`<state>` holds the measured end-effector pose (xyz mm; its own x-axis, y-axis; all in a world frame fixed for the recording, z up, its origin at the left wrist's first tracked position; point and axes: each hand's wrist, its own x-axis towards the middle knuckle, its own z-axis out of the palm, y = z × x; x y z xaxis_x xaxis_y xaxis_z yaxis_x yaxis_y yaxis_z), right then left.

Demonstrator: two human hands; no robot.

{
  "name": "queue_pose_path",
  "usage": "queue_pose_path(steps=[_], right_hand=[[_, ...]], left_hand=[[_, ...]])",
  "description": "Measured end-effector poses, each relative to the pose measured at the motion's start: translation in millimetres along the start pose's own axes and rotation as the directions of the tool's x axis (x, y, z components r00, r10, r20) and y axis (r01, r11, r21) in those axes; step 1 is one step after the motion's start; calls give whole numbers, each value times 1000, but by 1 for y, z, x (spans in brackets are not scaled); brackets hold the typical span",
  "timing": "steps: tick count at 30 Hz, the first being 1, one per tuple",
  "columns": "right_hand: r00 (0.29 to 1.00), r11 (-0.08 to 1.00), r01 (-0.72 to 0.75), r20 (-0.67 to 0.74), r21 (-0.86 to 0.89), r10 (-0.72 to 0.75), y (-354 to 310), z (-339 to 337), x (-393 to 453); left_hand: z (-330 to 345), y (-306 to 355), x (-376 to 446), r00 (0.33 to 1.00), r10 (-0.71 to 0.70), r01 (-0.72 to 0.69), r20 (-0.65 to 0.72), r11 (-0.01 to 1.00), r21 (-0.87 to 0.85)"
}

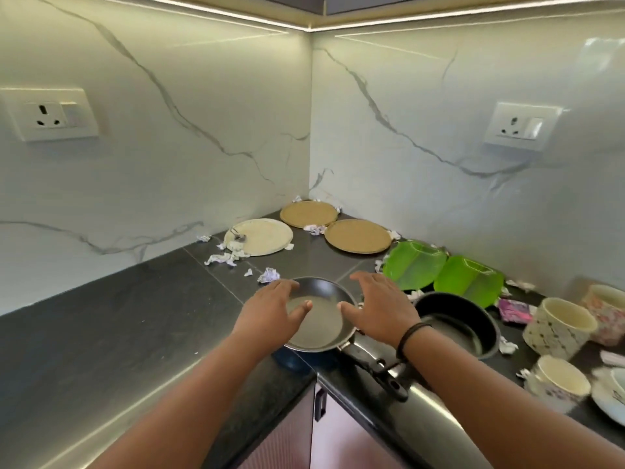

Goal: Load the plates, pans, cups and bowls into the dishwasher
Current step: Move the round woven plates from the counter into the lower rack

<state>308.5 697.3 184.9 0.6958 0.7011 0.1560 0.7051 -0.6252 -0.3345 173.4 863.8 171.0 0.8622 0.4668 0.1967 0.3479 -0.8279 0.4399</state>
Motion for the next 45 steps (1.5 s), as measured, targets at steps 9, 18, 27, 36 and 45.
queue_pose_path(steps=[9,18,27,36,45], right_hand=[[985,975,-122,141,184,97,-14,32,97],[919,851,-383,242,359,311,-28,61,183],[881,760,-464,324,456,344,-54,106,287],[891,853,-426,304,303,337,-51,155,386],[792,731,-588,434,347,430,-39,171,421]], left_hand=[[-14,-71,63,974,-227,228,18,967,-110],[-10,-139,151,964,-231,246,132,963,-112],[-16,-223,237,893,-425,447,146,873,-195],[1,-279,324,799,-572,596,186,711,-373],[6,-279,362,633,-669,695,389,272,-665]])
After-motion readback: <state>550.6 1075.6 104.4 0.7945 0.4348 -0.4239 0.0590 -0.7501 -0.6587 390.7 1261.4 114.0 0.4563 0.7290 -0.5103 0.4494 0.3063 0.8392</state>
